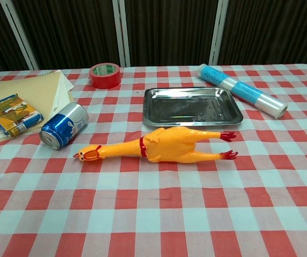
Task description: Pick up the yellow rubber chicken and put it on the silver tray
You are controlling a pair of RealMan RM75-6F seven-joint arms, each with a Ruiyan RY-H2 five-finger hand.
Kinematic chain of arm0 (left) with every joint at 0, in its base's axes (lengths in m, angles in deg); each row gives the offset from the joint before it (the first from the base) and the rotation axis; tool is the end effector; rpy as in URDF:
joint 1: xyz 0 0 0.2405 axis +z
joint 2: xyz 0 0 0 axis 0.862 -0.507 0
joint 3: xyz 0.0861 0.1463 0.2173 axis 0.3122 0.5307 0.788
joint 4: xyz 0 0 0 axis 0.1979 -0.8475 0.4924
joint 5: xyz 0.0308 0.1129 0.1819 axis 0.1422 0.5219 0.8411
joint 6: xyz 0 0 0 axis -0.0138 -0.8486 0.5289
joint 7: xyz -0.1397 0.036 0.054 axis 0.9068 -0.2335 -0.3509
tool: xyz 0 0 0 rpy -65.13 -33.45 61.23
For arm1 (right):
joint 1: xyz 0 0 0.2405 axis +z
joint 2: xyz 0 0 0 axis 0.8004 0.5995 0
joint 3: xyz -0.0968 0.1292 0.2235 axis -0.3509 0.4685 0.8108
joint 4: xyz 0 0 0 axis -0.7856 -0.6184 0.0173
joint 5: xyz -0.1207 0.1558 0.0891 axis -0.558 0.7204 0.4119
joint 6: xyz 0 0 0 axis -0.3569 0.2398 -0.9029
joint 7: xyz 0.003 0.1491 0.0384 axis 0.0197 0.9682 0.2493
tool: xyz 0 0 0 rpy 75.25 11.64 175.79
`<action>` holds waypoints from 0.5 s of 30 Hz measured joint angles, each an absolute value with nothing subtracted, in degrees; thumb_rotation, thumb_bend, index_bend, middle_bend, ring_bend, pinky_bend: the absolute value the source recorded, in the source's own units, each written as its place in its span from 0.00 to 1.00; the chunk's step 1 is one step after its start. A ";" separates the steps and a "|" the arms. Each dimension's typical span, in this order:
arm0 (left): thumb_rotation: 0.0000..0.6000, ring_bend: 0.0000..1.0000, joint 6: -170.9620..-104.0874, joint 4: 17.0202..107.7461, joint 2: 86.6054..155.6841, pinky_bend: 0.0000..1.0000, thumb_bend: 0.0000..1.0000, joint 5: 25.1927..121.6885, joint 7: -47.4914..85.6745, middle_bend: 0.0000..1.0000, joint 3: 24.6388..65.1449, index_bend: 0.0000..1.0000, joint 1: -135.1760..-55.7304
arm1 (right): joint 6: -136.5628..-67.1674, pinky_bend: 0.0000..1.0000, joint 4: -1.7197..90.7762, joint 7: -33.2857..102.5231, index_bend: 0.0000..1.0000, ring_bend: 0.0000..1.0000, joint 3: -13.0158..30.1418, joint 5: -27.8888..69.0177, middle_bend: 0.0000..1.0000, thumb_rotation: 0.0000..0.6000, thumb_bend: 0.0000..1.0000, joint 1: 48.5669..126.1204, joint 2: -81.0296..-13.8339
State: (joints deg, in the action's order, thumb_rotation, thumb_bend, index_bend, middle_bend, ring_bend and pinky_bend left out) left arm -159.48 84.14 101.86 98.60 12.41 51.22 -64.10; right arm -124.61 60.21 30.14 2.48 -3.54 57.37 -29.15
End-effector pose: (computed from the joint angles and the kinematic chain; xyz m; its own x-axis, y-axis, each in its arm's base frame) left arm -0.3247 0.1872 0.1600 0.4810 0.0022 0.8767 0.8767 -0.0118 -0.4810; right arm -0.3341 -0.1945 0.1672 0.4651 0.0469 0.8840 -0.8847 -0.0094 0.4660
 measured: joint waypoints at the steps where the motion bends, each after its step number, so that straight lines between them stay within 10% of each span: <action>1: 1.00 0.00 -159.46 84.26 101.87 0.01 0.00 98.57 12.35 0.01 51.23 0.01 -64.09 | -124.58 0.07 60.14 30.23 0.00 0.06 2.47 -3.59 0.07 1.00 0.24 57.39 -29.16; 15: 1.00 0.00 -160.33 85.05 101.76 0.01 0.00 99.52 12.30 0.01 51.75 0.02 -63.50 | -125.51 0.07 59.12 31.93 0.00 0.06 2.02 -4.42 0.07 1.00 0.24 56.81 -29.16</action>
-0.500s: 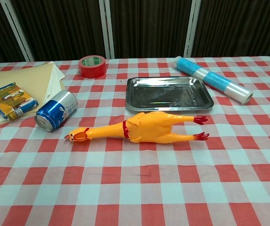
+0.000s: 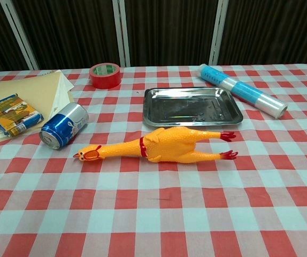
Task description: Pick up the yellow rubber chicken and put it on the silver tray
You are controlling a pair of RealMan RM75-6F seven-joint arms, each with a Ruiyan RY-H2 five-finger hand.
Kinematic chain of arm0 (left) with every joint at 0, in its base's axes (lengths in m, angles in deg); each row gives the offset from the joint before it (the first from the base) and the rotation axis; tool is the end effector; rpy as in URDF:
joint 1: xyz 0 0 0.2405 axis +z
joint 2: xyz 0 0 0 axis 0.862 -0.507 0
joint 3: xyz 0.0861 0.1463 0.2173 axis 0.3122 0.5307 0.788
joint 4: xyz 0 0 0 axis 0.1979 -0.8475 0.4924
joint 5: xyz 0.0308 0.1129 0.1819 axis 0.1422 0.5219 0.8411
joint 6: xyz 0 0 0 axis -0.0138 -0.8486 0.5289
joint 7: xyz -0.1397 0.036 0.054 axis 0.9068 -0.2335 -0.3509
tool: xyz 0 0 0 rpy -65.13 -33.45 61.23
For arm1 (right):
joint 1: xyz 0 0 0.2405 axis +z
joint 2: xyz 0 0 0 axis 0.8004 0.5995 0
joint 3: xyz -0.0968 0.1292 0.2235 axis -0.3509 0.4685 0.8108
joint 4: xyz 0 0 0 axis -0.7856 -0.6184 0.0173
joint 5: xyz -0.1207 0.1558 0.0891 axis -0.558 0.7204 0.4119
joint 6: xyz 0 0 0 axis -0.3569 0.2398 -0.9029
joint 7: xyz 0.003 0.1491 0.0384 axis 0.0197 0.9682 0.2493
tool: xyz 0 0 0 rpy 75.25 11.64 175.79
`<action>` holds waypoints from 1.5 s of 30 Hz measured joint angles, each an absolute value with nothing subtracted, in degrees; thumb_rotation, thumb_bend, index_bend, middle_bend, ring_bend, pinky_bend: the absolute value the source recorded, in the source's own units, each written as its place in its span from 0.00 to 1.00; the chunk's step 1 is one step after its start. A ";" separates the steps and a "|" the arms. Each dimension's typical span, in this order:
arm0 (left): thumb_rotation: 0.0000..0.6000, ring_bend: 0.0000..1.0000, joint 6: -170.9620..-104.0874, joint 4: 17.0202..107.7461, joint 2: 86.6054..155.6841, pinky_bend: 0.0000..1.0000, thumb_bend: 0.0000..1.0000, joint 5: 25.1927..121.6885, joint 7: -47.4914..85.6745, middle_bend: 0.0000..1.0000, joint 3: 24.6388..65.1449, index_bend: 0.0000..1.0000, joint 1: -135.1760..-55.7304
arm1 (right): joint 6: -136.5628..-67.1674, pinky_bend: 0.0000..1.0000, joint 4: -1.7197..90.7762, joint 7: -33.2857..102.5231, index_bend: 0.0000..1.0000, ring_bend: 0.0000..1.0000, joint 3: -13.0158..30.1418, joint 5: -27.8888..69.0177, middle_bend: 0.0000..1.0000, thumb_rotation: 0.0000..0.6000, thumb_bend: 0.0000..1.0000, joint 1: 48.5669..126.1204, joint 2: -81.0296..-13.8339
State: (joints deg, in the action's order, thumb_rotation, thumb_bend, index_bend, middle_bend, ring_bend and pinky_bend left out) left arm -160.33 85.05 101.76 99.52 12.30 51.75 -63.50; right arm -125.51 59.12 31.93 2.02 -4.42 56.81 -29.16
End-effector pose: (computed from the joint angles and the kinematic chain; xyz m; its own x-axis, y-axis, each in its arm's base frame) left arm -0.3212 0.1815 0.1591 0.4715 0.0006 0.8819 0.8818 -0.0179 -0.4714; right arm -0.3373 -0.1897 0.1691 0.4553 0.0514 0.8889 -0.8896 -0.0154 0.4565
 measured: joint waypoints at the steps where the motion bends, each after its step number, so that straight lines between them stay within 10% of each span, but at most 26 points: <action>1: 1.00 0.00 -160.38 85.04 101.77 0.01 0.00 99.53 12.31 0.01 51.74 0.02 -63.49 | -125.59 0.07 59.07 31.99 0.00 0.06 2.00 -4.48 0.07 1.00 0.24 56.78 -29.17; 28: 1.00 0.04 -156.96 86.46 102.84 0.02 0.04 100.57 12.21 0.11 50.04 0.08 -67.30 | -125.72 0.07 59.36 31.95 0.00 0.06 1.81 -5.59 0.07 1.00 0.24 56.92 -29.32; 45: 1.00 0.25 -134.82 91.58 109.52 0.28 0.10 98.69 6.90 0.32 44.97 0.25 -85.30 | -125.91 0.07 59.96 31.61 0.00 0.06 1.03 -7.08 0.07 1.00 0.24 56.90 -29.23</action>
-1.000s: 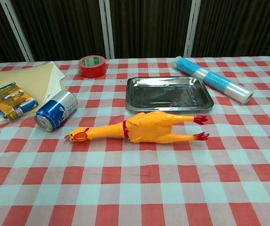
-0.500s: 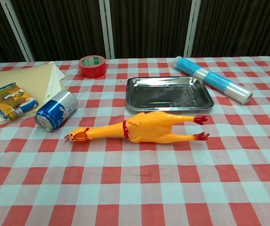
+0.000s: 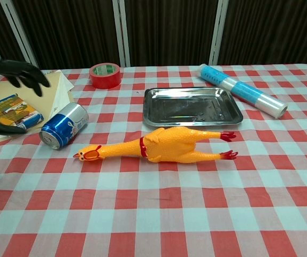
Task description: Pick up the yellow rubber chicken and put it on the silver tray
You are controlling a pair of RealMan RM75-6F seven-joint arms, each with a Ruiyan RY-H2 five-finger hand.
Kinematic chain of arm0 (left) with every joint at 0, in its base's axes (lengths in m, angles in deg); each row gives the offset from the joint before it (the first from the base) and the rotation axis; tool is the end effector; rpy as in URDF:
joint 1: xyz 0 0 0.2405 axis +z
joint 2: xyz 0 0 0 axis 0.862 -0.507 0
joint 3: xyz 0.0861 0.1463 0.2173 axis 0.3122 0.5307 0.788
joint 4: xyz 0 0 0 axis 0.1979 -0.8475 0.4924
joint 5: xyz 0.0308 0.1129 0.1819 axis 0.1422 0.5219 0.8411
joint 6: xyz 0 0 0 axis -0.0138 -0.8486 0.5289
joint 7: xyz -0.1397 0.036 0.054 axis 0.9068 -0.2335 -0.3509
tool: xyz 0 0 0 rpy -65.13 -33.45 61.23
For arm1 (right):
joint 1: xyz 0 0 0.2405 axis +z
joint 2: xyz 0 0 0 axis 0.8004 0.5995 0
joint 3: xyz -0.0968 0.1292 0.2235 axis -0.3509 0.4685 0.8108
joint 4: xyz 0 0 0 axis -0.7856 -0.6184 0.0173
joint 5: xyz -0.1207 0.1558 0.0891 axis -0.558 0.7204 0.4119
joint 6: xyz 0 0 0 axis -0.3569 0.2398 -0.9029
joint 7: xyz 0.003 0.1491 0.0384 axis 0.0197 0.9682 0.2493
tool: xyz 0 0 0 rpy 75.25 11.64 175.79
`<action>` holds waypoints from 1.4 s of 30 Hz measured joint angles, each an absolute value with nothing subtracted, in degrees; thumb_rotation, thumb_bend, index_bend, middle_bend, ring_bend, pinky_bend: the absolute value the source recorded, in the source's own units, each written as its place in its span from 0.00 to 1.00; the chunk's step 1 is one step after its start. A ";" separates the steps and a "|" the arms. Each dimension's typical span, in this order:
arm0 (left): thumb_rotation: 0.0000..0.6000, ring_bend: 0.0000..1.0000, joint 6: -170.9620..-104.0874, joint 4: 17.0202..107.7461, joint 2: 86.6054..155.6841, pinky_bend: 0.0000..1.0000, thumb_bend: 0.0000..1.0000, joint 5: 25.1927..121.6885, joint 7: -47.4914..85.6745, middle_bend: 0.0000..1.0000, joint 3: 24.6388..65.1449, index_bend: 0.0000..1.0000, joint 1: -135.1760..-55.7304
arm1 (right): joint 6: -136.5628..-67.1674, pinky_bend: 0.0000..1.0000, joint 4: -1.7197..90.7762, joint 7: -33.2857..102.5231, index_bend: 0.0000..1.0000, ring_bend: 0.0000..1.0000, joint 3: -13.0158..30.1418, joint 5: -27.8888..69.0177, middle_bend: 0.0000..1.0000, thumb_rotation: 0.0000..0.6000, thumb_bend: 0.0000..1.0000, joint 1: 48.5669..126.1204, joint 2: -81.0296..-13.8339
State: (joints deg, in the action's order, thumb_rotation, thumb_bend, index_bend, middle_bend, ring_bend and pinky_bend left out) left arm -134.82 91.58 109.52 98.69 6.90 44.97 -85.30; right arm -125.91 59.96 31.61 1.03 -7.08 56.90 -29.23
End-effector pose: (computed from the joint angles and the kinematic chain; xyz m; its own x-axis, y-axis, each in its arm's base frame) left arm -0.1915 0.2858 0.0621 0.4271 0.1808 0.8859 0.8362 -0.4517 -0.3110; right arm -0.3285 -0.1861 0.1625 0.4484 0.0424 0.8928 -0.8905 -0.0645 0.4503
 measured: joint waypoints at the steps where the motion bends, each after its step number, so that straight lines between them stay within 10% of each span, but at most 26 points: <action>1: 1.00 0.25 -133.69 91.54 110.70 0.29 0.10 98.09 6.04 0.31 44.57 0.25 -86.43 | -125.95 0.07 60.03 31.58 0.00 0.06 0.96 -7.12 0.07 1.00 0.24 56.84 -29.21; 17: 1.00 0.31 -126.64 80.22 131.84 0.41 0.10 80.74 -10.08 0.30 40.94 0.21 -97.41 | -126.55 0.07 59.52 32.79 0.00 0.06 0.57 -6.31 0.07 1.00 0.24 55.70 -28.98; 42: 1.00 0.37 -125.74 67.41 143.53 0.43 0.18 68.61 -14.19 0.42 39.26 0.31 -105.03 | -126.10 0.07 58.34 35.13 0.00 0.06 0.67 -5.08 0.07 1.00 0.24 55.20 -29.14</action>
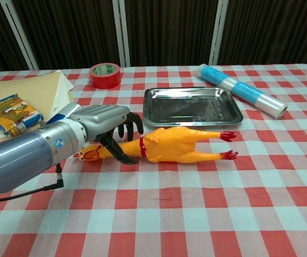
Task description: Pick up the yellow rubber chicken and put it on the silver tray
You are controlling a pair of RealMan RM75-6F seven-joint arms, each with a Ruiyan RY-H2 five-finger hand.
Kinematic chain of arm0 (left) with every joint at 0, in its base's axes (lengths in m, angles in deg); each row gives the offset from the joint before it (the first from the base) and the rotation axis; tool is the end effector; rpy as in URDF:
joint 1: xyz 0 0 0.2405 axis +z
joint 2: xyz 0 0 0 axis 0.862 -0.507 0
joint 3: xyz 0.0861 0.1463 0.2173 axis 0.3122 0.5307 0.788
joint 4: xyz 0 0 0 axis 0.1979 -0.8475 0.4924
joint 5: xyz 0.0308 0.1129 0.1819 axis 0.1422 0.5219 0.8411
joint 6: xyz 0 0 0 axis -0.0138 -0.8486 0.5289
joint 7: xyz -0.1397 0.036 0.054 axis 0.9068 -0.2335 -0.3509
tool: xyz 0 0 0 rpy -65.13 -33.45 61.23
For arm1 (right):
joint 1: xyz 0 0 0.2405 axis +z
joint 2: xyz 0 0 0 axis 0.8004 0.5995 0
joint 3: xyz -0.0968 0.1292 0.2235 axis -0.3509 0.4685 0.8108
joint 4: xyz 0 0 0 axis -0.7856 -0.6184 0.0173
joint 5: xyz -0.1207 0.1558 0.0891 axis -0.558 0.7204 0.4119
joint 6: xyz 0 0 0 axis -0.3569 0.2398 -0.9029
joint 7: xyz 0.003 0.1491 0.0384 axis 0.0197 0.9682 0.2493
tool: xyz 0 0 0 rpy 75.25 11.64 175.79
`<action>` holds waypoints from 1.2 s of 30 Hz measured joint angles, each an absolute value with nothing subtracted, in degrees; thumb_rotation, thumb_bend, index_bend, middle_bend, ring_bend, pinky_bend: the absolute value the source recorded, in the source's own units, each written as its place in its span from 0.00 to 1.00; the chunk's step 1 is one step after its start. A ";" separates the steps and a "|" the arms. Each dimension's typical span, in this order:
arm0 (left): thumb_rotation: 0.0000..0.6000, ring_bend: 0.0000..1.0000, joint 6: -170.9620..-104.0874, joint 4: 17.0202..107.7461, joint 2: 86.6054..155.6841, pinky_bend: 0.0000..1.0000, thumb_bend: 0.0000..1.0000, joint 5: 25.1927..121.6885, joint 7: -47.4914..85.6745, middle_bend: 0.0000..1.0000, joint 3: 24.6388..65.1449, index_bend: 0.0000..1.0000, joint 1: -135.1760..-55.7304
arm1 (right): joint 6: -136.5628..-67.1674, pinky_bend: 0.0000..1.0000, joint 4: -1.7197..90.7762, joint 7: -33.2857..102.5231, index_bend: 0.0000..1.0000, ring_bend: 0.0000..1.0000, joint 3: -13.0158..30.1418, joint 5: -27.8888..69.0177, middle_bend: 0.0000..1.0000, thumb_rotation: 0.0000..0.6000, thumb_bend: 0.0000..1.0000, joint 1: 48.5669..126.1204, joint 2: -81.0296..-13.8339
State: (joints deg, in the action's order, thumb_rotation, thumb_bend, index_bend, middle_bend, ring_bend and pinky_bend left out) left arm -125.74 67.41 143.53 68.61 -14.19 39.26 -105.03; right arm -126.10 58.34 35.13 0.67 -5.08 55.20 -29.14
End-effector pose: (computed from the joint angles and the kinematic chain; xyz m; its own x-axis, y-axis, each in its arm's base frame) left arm -0.1082 0.3493 -0.1152 0.4733 0.3222 0.8198 0.8516 -0.4054 -0.3324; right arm -0.3447 -0.1752 0.1677 0.4201 0.0259 0.9071 -0.9074 -0.0032 0.4203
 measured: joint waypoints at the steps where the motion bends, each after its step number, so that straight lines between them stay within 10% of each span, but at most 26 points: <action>1: 1.00 0.38 -125.87 67.19 143.86 0.43 0.20 68.34 -14.35 0.43 39.24 0.32 -105.21 | -126.23 0.07 58.28 35.24 0.00 0.06 0.70 -5.06 0.07 1.00 0.24 55.13 -29.15; 25: 1.00 0.64 -129.60 66.17 143.97 0.65 0.78 73.61 -10.82 0.74 41.51 0.67 -105.90 | -126.50 0.07 58.52 37.18 0.00 0.06 0.20 -6.87 0.07 1.00 0.24 54.92 -28.55; 36: 1.00 0.65 -135.15 66.68 136.60 0.67 0.82 93.67 -3.45 0.76 43.52 0.70 -107.57 | -125.84 0.07 61.72 42.22 0.00 0.06 -0.69 -13.17 0.07 1.00 0.24 57.72 -25.16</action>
